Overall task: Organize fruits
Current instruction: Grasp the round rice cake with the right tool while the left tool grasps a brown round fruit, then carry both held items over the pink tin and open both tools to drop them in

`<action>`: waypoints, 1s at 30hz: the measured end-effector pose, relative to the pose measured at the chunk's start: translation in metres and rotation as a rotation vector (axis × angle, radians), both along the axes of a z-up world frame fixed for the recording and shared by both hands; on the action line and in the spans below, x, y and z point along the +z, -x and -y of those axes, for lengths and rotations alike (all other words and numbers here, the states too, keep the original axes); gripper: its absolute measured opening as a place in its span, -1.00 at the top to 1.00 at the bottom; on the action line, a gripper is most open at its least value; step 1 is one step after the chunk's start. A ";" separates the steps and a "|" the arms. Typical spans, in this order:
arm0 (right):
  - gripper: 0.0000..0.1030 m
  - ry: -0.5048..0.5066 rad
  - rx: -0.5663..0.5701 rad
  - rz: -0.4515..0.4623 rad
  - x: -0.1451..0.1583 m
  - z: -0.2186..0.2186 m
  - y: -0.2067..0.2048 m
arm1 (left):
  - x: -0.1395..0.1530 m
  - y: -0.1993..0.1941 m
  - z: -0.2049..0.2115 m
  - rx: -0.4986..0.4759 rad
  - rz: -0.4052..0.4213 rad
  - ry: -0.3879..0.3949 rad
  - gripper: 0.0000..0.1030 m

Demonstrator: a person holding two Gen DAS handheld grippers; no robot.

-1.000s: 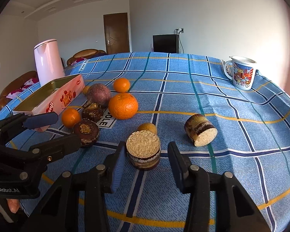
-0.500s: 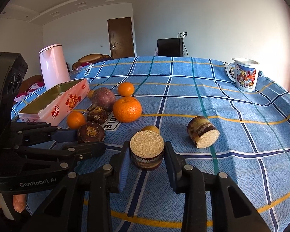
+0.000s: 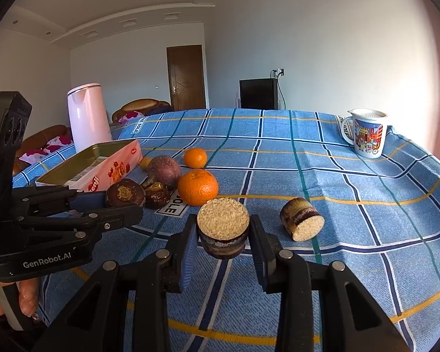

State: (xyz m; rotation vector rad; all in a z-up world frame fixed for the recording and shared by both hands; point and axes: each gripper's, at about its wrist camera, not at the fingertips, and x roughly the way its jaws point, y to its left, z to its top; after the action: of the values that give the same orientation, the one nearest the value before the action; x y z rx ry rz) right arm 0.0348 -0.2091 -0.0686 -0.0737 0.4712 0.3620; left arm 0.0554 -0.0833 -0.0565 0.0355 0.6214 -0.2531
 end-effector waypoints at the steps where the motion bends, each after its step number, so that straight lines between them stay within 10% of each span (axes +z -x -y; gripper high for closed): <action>1: 0.30 0.002 0.003 0.012 0.002 -0.002 0.002 | 0.002 0.001 -0.002 0.007 0.010 0.001 0.29; 30: 0.30 0.100 0.219 0.129 0.055 -0.111 -0.014 | 0.019 0.003 -0.112 0.240 0.093 0.050 0.29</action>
State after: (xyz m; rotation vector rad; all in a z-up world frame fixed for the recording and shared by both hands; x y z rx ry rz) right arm 0.0487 -0.0976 -0.0134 -0.2455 0.3539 0.5453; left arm 0.0519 0.0284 -0.0374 -0.0752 0.5210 -0.0349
